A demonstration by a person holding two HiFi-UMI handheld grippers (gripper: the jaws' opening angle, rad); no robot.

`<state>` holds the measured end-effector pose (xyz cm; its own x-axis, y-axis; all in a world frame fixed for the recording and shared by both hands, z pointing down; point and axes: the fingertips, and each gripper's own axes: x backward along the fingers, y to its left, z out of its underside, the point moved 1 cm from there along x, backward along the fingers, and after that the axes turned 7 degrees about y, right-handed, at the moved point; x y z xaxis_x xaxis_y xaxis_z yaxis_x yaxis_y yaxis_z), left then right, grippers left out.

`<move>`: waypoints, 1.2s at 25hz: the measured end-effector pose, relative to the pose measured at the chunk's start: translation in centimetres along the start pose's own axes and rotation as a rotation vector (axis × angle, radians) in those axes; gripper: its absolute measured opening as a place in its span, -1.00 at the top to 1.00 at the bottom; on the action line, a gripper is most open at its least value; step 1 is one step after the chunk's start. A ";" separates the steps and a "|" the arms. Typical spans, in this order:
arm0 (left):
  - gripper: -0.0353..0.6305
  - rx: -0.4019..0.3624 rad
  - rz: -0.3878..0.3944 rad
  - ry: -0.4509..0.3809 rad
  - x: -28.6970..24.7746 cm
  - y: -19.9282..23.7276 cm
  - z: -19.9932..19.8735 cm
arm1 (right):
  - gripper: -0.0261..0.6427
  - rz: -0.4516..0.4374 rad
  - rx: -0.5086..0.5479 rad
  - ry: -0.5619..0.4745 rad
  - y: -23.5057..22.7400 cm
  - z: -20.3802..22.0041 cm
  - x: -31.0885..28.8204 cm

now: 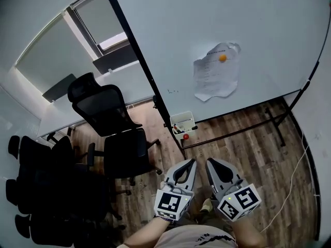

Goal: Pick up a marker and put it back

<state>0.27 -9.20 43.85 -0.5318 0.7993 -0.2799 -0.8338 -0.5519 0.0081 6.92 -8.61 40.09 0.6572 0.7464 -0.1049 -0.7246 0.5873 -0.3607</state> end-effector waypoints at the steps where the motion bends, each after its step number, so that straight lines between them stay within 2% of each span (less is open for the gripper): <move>1: 0.86 -0.008 -0.005 0.003 -0.7 0.3 -0.1 | 0.89 -0.003 -0.005 0.003 -0.6 0.0 -0.4; 8: 0.86 -0.070 -0.014 0.040 -5.2 2.8 0.7 | 0.89 0.022 -0.029 0.027 -3.5 0.3 -2.7; 14: 0.86 -0.104 0.017 0.084 -8.7 5.0 2.7 | 0.89 0.058 -0.061 0.052 -5.2 1.9 -5.4; 22: 0.85 -0.226 0.050 0.152 -13.3 8.5 6.3 | 0.89 0.128 -0.092 0.048 -7.2 3.1 -9.2; 26: 0.63 -0.312 0.081 0.177 -15.5 9.3 8.1 | 0.89 0.173 -0.113 0.039 -8.4 4.1 -10.1; 30: 0.51 -0.388 0.121 0.194 -17.4 9.4 9.7 | 0.89 0.215 -0.126 0.027 -9.6 5.0 -10.7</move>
<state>0.27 -26.03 58.11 -0.5539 0.6842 -0.4744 -0.6302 -0.7169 -0.2981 5.81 -20.64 49.29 0.4971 0.8403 -0.2163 -0.8179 0.3707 -0.4400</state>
